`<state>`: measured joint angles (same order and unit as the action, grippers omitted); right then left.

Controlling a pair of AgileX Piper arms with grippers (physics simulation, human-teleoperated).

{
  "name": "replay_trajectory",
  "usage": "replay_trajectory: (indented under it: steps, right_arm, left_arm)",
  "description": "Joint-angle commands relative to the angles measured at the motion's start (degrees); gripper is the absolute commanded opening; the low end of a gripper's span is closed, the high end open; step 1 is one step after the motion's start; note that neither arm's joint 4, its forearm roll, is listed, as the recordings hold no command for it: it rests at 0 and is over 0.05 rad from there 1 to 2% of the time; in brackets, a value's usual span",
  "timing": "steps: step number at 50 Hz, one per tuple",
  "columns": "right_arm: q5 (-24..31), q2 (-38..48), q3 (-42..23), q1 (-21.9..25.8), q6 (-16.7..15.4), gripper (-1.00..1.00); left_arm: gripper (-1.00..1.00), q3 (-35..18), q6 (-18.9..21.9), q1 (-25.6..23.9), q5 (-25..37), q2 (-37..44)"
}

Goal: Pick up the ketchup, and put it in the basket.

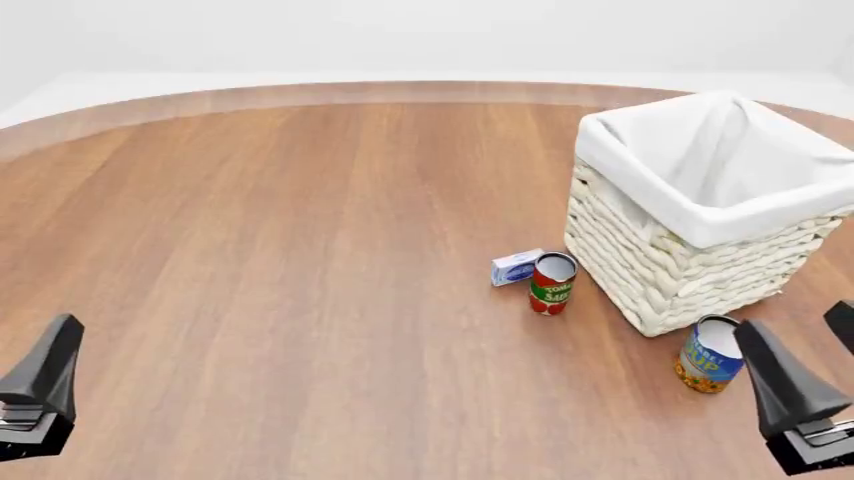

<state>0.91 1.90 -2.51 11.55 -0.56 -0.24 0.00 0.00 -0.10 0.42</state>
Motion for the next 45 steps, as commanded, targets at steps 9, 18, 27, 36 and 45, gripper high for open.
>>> replay_trajectory:
  steps: [9,18,27,36,45]
  right_arm:
    - [-4.6,6.9,-3.6,6.7,-0.1,1.0]
    - [-8.5,12.2,-3.7,11.6,-1.4,1.0]
    - [-11.8,17.8,-5.0,15.2,-1.6,1.0]
    - [-16.7,24.4,-5.5,19.5,-2.4,1.0]
    - [-23.5,34.1,-6.4,23.9,-1.8,1.0]
  left_arm:
    - [1.0,0.0,0.0,0.0,0.0,0.0]
    - [1.0,0.0,0.0,0.0,0.0,0.0]
    - [1.0,0.0,0.0,0.0,0.0,0.0]
    - [1.0,0.0,0.0,0.0,0.0,0.0]
    - [1.0,0.0,0.0,0.0,0.0,0.0]
